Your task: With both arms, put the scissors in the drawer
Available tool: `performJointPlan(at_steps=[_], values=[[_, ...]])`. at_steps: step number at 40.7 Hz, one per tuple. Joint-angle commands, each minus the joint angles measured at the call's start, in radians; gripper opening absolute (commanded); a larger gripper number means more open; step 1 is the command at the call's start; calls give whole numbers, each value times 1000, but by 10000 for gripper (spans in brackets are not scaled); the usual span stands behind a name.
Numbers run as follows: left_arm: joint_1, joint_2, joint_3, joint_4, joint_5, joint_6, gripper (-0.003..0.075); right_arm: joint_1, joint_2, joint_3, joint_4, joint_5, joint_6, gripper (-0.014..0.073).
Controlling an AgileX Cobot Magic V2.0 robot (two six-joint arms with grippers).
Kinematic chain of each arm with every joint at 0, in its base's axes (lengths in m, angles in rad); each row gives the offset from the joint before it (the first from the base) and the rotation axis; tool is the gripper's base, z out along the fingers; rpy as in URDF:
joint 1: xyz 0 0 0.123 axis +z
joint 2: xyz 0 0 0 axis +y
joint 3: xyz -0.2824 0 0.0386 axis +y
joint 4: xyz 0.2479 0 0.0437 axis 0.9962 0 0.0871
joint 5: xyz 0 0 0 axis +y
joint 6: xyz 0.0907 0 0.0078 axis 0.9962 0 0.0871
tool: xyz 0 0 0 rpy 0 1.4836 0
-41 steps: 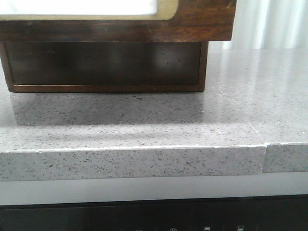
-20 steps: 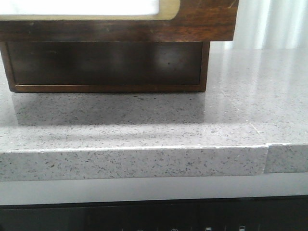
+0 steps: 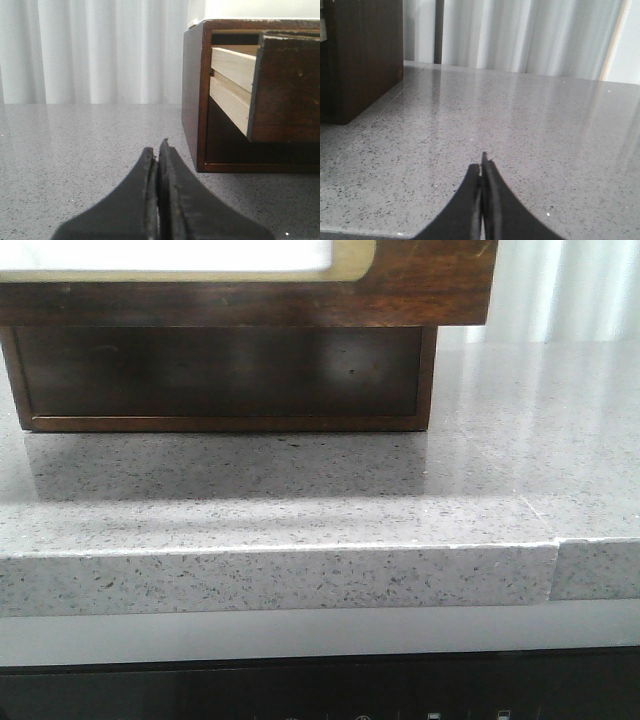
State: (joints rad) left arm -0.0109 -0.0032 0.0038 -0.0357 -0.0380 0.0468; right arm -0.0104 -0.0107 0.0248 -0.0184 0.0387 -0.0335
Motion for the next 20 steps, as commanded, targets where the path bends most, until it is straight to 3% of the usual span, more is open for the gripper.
performJointPlan(at_steps=[1,20], values=[[1,-18,26,-8,-83,-8,-20,0,-17,2,4,-90,-8,-116],[1,-18,26,-8,-83,-8,-20,6,-17,2,4,-90,-8,-116]])
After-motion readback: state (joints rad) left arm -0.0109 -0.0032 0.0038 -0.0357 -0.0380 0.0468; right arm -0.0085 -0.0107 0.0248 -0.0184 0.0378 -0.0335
